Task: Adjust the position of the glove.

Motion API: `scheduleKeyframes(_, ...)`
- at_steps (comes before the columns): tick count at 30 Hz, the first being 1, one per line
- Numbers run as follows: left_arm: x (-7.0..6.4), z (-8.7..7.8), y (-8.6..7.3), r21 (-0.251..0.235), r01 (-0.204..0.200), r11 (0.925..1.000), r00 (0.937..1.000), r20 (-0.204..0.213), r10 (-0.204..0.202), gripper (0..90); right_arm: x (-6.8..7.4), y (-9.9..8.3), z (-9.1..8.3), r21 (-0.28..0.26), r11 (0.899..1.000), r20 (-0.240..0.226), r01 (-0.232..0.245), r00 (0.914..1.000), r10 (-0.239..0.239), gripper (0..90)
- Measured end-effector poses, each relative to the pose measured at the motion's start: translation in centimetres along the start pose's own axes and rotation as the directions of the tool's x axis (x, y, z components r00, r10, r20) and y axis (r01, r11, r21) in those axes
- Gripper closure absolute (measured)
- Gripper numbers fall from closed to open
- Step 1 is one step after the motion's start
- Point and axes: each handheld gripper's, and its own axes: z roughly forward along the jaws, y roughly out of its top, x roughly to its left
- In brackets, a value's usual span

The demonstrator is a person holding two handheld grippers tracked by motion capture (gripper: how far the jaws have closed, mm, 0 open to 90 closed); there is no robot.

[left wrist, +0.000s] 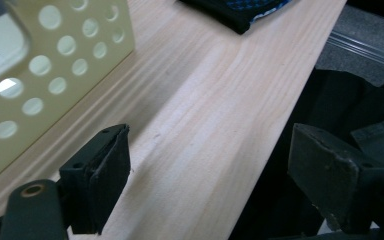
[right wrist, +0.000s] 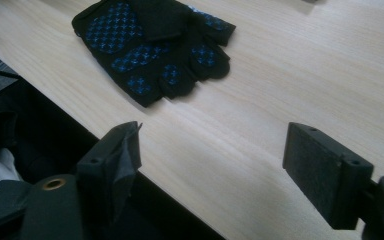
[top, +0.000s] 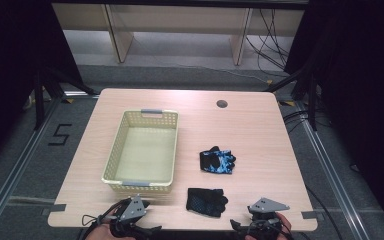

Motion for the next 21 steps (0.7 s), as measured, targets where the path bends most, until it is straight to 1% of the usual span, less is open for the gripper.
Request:
scheduleKeyframes(1, -0.2, 0.0, 0.0, -0.006, 0.027, 0.9996, 0.9996, 0.006, -0.027, 16.5, 0.2, 0.0, 0.0, 0.013, 1.000, -0.013, -0.019, 0.9997, 0.019, 26.1)
scheduleKeyframes(2, -0.2, 0.0, 0.0, -0.008, 0.023, 0.9997, 0.9997, 0.001, -0.023, 16.2, 0.3, 0.1, 0.0, 0.013, 1.000, -0.026, -0.023, 0.9994, 0.023, 26.7)
scheduleKeyframes(3, -0.1, 0.0, 0.0, -0.006, 0.017, 0.9998, 0.9998, -0.005, -0.017, 16.2, 0.2, 0.1, 0.0, 0.005, 1.000, -0.026, -0.006, 0.9996, 0.006, 27.5)
scheduleKeyframes(4, 0.0, 0.0, 0.0, -0.009, 0.018, 0.9998, 0.9998, -0.003, -0.018, 16.2, 0.1, 0.1, 0.1, -0.018, 1.000, -0.021, 0.020, 0.9996, -0.020, 29.0)
scheduleKeyframes(5, 0.0, 0.0, 0.0, -0.016, 0.016, 0.9997, 0.9999, 0.000, -0.016, 16.1, 0.1, 0.1, 0.0, -0.022, 1.000, -0.015, 0.015, 0.9998, -0.016, 30.4)
scheduleKeyframes(6, -0.2, 0.1, 0.0, -0.036, 0.049, 0.9981, 0.9988, 0.003, -0.049, 16.1, 0.1, 0.1, 0.0, -0.022, 1.000, -0.011, 0.020, 0.9997, -0.020, 31.8)
scheduleKeyframes(7, -0.2, 0.0, 0.0, -0.038, 0.046, 0.9982, 0.9989, 0.003, -0.046, 16.0, 0.0, 0.2, -0.2, -0.019, 1.000, -0.003, 0.014, 0.9999, -0.014, 32.8)
scheduleKeyframes(8, -0.2, 0.0, 0.1, -0.044, 0.051, 0.9978, 0.9987, 0.008, -0.050, 16.0, -0.2, 0.1, -0.2, -0.036, 0.999, 0.007, 0.028, 0.9996, -0.028, 34.1)
scheduleKeyframes(9, -0.2, 0.0, 0.1, -0.044, 0.051, 0.9978, 0.9987, 0.008, -0.050, 16.1, -0.2, 0.1, -0.2, -0.036, 0.999, 0.007, 0.028, 0.9996, -0.028, 34.1)
scheduleKeyframes(10, -0.5, 0.0, 0.1, -0.057, 0.059, 0.9966, 0.9978, 0.033, -0.058, 16.3, -0.4, 0.2, -0.2, -0.043, 0.999, 0.004, 0.019, 0.9998, -0.019, 35.3)
scheduleKeyframes(11, -0.5, -0.1, 0.2, -0.035, 0.030, 0.9989, 0.9992, 0.028, -0.029, 16.6, -0.5, 0.2, -0.3, -0.039, 0.999, 0.013, 0.026, 0.9996, -0.025, 35.8)
scheduleKeyframes(12, -0.7, -0.1, 0.3, -0.042, 0.036, 0.9985, 0.9988, 0.035, -0.034, 16.6, -0.4, 0.2, -0.4, -0.041, 0.999, 0.006, 0.002, 1.0000, -0.002, 37.2)
scheduleKeyframes(13, -0.5, -0.2, 0.3, -0.025, -0.002, 0.9997, 0.9993, 0.037, 0.003, 16.4, -0.5, 0.2, -0.3, -0.057, 0.998, 0.005, 0.011, 0.9999, -0.011, 37.6)
scheduleKeyframes(14, -0.9, 0.1, 0.3, -0.059, 0.043, 0.9973, 0.9984, 0.038, -0.041, 16.4, -0.3, 0.2, -0.3, -0.058, 0.998, 0.008, -0.013, 0.9999, 0.014, 37.7)
scheduleKeyframes(15, -0.9, 0.1, 0.3, -0.059, 0.043, 0.9973, 0.9984, 0.038, -0.041, 16.8, -0.3, 0.2, -0.3, -0.058, 0.998, 0.008, -0.013, 0.9999, 0.014, 37.7)
scheduleKeyframes(16, -0.9, 0.1, 0.5, -0.048, 0.046, 0.9978, 0.9979, 0.047, -0.044, 17.3, -0.8, 0.5, -0.5, -0.072, 0.997, 0.009, 0.013, 0.9999, -0.012, 39.2)
scheduleKeyframes(17, -0.9, 0.1, 0.5, -0.048, 0.046, 0.9978, 0.9979, 0.047, -0.044, 17.5, -0.8, 0.6, -0.4, -0.085, 0.996, 0.013, 0.021, 0.9997, -0.020, 39.4)
scheduleKeyframes(18, -0.9, 0.2, 0.6, -0.050, 0.038, 0.9980, 0.9982, 0.049, -0.035, 17.5, -0.8, 0.6, -0.4, -0.085, 0.996, 0.013, 0.021, 0.9997, -0.020, 39.4)
scheduleKeyframes(19, -1.1, 0.3, 0.9, -0.054, 0.034, 0.9980, 0.9983, 0.049, -0.031, 18.6, -0.9, 1.0, -0.4, -0.074, 0.997, 0.014, 0.014, 0.9998, -0.013, 39.4)
scheduleKeyframes(20, -1.2, 0.4, 1.1, -0.055, 0.026, 0.9981, 0.9984, 0.051, -0.023, 18.9, -1.0, 1.2, -0.4, -0.069, 0.997, 0.023, 0.027, 0.9994, -0.026, 39.6)
scheduleKeyframes(21, -1.2, 0.5, 1.3, -0.052, 0.021, 0.9984, 0.9985, 0.051, -0.019, 19.0, -1.1, 1.4, -0.3, -0.076, 0.997, 0.033, 0.028, 0.9991, -0.026, 40.2)
